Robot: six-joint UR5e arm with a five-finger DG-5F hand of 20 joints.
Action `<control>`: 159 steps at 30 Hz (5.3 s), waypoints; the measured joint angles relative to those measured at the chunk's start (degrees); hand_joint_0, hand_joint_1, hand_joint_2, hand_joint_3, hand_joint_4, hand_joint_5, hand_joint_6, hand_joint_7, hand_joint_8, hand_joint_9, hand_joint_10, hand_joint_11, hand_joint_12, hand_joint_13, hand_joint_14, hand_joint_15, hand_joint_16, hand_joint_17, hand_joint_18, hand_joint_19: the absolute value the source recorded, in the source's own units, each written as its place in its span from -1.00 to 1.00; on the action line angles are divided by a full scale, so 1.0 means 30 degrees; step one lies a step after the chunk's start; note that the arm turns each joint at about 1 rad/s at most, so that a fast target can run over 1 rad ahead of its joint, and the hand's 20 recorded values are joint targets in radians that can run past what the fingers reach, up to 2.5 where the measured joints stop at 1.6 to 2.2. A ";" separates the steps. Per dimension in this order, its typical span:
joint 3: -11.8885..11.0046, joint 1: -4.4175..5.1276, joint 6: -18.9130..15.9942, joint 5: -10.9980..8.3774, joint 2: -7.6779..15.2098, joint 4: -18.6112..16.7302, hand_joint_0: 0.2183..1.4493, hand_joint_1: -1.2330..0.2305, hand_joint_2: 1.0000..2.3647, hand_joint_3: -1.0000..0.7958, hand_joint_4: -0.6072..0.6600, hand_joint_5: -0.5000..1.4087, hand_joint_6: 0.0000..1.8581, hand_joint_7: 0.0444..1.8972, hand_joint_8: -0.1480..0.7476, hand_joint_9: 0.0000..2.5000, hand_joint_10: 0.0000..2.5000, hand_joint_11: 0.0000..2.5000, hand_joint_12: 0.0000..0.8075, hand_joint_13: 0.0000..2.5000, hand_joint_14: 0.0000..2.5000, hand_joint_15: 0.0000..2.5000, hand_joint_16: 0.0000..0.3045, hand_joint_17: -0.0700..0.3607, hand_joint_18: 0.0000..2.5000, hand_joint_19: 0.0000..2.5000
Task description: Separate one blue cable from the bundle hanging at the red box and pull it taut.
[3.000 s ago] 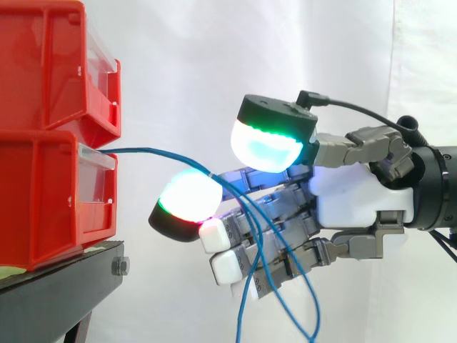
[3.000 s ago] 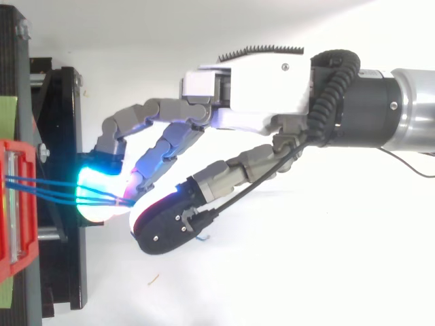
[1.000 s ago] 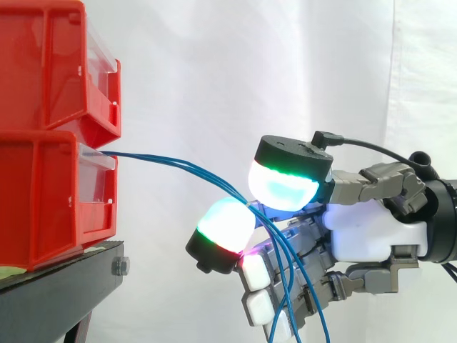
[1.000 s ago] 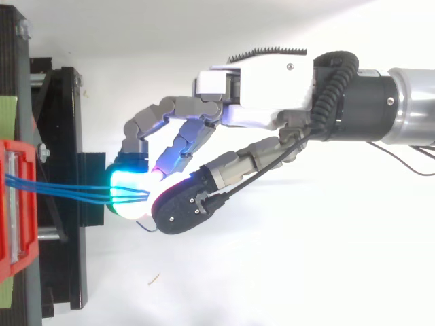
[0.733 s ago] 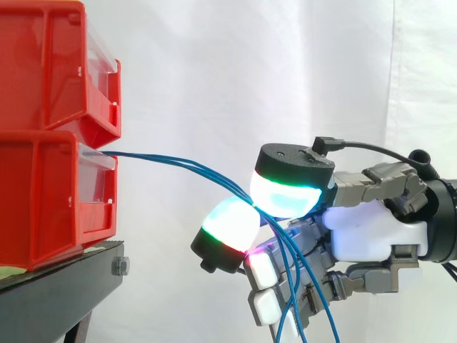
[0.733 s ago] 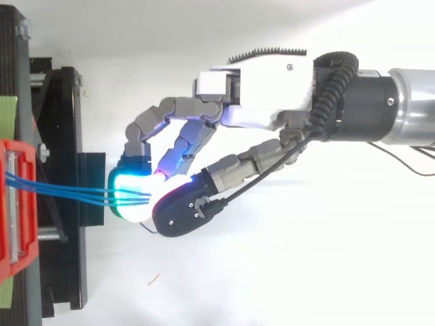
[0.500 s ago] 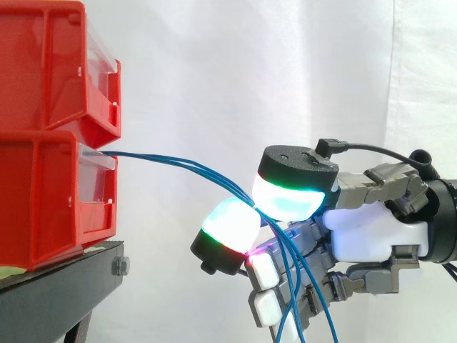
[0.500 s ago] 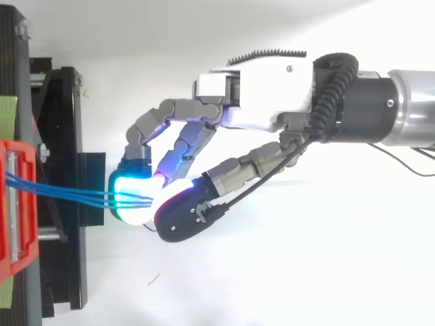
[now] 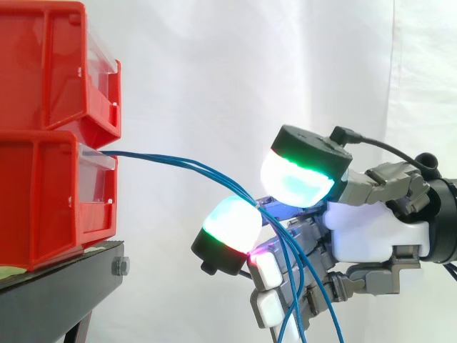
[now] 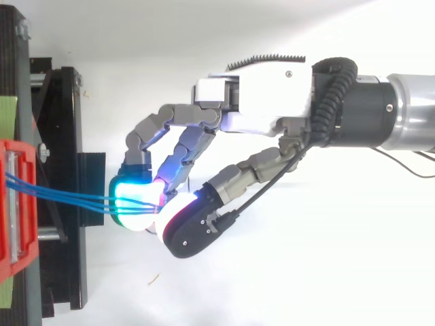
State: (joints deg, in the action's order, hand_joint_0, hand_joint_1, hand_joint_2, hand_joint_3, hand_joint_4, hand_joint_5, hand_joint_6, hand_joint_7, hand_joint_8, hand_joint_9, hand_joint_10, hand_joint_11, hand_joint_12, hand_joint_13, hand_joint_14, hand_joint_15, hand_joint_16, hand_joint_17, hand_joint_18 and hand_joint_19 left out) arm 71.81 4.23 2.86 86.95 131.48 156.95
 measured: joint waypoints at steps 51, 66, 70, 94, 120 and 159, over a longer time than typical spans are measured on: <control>-0.0004 0.0084 -0.0063 -0.0064 0.0000 -0.0081 -0.29 -0.55 -1.00 -0.44 0.22 -0.67 -0.04 0.04 0.04 -0.24 -0.99 -0.47 -0.18 -0.24 -0.99 -0.66 -0.76 -0.29 -0.26 -0.72; -0.0001 0.0086 -0.0075 -0.0078 0.0000 -0.0039 -0.34 -0.35 -0.98 -0.22 0.11 -0.65 -0.07 0.15 0.09 -0.20 -0.99 -0.49 -0.15 -0.23 -0.99 -0.66 -0.75 -0.28 -0.25 -0.68; -0.0001 0.0100 -0.0088 -0.0091 0.0000 -0.0058 -0.32 -0.46 -0.98 -0.11 -0.01 -0.66 -0.05 0.24 0.11 -0.21 -0.99 -0.48 -0.11 -0.23 -0.99 -0.67 -0.73 -0.25 -0.24 -0.69; 0.0000 0.0189 -0.0060 -0.0156 0.0003 0.0035 -0.51 -0.26 -1.00 -0.44 0.22 -0.66 -0.06 0.10 0.10 -0.20 -0.99 -0.49 -0.11 -0.23 -0.99 -0.66 -0.73 -0.24 -0.22 -0.67; 0.0000 0.0201 -0.0017 -0.0163 0.0000 0.0034 -0.29 -0.45 -1.00 -0.44 0.16 -0.69 0.00 0.12 0.04 -0.21 -0.99 -0.38 -0.17 -0.23 -0.99 -0.65 -0.76 -0.30 -0.24 -0.71; 0.0000 0.0228 -0.0017 -0.0360 0.0001 0.0238 -0.02 -0.52 -0.99 -0.35 0.12 -0.70 0.00 0.10 0.04 -0.28 -0.99 -0.42 -0.14 -0.28 -0.99 -0.65 -0.74 -0.27 -0.28 -0.68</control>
State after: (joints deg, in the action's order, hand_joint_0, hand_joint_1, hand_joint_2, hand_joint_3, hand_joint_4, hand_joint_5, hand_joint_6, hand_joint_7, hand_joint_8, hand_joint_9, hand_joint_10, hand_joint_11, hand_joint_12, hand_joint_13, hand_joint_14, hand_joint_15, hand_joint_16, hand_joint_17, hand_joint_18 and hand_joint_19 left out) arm 71.81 4.91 2.81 85.87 131.48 157.67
